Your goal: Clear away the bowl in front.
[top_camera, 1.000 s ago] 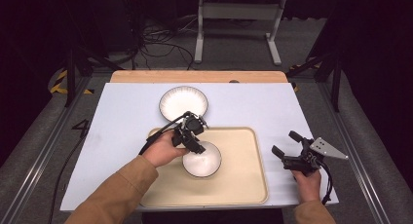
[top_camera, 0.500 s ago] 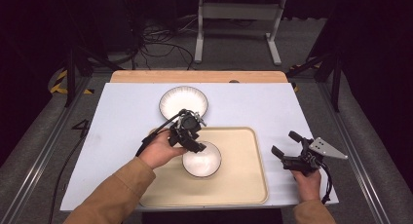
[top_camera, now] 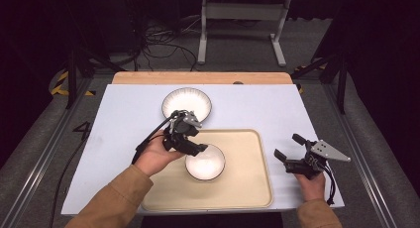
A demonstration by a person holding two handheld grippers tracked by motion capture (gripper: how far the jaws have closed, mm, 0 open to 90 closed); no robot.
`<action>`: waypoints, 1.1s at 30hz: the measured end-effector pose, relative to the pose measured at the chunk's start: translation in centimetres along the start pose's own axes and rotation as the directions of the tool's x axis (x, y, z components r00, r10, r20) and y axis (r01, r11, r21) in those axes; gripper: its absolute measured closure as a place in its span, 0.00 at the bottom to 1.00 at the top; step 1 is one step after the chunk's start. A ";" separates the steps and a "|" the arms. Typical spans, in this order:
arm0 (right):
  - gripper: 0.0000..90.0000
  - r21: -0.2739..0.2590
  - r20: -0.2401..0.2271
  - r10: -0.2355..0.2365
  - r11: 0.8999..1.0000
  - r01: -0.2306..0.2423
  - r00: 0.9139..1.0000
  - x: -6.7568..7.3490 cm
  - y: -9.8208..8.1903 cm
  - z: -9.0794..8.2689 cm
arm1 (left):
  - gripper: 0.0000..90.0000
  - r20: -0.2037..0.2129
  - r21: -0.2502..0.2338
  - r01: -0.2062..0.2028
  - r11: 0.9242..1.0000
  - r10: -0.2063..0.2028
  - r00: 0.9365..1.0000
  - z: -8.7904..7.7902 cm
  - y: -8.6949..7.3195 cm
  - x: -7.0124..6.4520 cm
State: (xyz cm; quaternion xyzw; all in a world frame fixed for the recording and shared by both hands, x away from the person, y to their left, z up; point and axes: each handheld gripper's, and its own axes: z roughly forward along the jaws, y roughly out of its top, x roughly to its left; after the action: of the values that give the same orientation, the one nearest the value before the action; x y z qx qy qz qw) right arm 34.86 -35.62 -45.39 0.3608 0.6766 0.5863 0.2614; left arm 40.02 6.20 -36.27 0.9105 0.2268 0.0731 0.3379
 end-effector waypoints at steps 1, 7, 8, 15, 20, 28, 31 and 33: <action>0.00 0.001 0.000 -0.001 1.000 0.001 1.000 0.0 0.0 0.0 | 0.43 0.001 -0.013 -0.001 1.000 0.001 1.000 -0.3 -0.2 -0.1; 0.00 0.027 -0.010 -0.025 0.999 0.025 1.000 0.3 0.0 0.4 | 0.39 -0.023 -0.130 -0.008 0.991 0.005 1.000 -2.1 -1.8 -0.6; 0.00 0.028 -0.013 -0.032 0.999 0.032 0.999 0.3 0.0 0.4 | 0.39 -0.019 -0.147 0.000 0.989 -0.003 1.000 -2.3 -2.0 -0.7; 0.00 0.026 -0.031 -0.027 0.999 0.028 0.999 0.3 0.0 0.5 | 0.33 -0.009 -0.226 0.043 0.973 -0.046 0.999 -3.5 -3.9 -0.8; 0.00 0.018 -0.038 -0.022 1.000 0.023 0.999 0.2 0.1 0.5 | 0.28 -0.002 -0.294 0.067 0.953 -0.071 0.997 -4.3 -5.2 -0.7; 0.00 0.011 -0.046 -0.025 1.000 0.026 0.999 0.3 0.1 0.5 | 0.13 -0.036 -0.367 0.032 0.930 -0.049 0.998 -4.8 -7.5 -0.6; 0.00 0.012 -0.047 -0.024 1.000 0.025 0.999 0.3 0.1 0.4 | 0.08 -0.026 -0.416 0.049 0.908 -0.066 0.997 -5.0 -8.5 -0.4; 0.00 0.011 -0.048 -0.025 1.000 0.026 0.999 0.3 0.1 0.4 | 0.06 -0.031 -0.424 0.048 0.905 -0.068 0.997 -5.0 -9.0 -0.2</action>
State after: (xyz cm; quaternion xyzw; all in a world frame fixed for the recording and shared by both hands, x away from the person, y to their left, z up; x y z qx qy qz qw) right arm 34.99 -35.10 -45.34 0.3394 0.6907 0.5874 0.2504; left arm 35.13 15.00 -38.31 0.8068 0.2400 0.1307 0.5239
